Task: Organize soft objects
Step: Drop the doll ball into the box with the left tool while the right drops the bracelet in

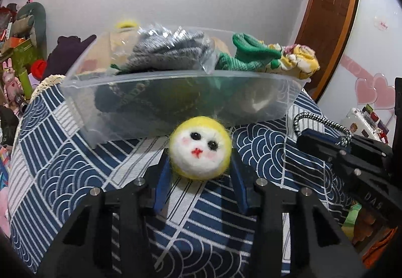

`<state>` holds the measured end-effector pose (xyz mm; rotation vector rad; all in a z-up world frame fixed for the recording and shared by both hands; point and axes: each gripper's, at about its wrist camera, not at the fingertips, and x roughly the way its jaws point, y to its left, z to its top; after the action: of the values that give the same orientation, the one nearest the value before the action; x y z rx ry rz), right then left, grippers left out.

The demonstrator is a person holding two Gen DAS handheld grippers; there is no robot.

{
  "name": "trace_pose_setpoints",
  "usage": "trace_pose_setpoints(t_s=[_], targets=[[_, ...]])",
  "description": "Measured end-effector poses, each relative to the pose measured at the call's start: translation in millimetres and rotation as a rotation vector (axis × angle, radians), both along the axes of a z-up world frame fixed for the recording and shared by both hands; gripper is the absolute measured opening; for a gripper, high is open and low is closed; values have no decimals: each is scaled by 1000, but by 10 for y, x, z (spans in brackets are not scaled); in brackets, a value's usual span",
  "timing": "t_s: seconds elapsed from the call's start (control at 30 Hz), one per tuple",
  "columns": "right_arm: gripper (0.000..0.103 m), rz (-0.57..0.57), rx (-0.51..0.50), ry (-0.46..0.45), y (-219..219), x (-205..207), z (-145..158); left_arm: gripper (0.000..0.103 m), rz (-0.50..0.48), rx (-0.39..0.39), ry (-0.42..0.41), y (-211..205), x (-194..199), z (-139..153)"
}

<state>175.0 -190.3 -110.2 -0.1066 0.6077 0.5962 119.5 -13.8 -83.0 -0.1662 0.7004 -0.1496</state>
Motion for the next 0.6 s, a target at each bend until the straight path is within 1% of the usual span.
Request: trace_pose_setpoints(t_s=[0.13,0.37,0.5,0.6], targets=[[8,-4,6,-45,-55,-81,131,44,7,0,-46,31,-166,139],[8,0,21,-129,-88,-156,397,44,25,8,-155,124,-355,542],[8,2,34,-168,-18,-93,567,44,51,27,-203,197,-364,734],[8,10,54,-191,67,-36,691,44,80,33,-209,308,-279,817]])
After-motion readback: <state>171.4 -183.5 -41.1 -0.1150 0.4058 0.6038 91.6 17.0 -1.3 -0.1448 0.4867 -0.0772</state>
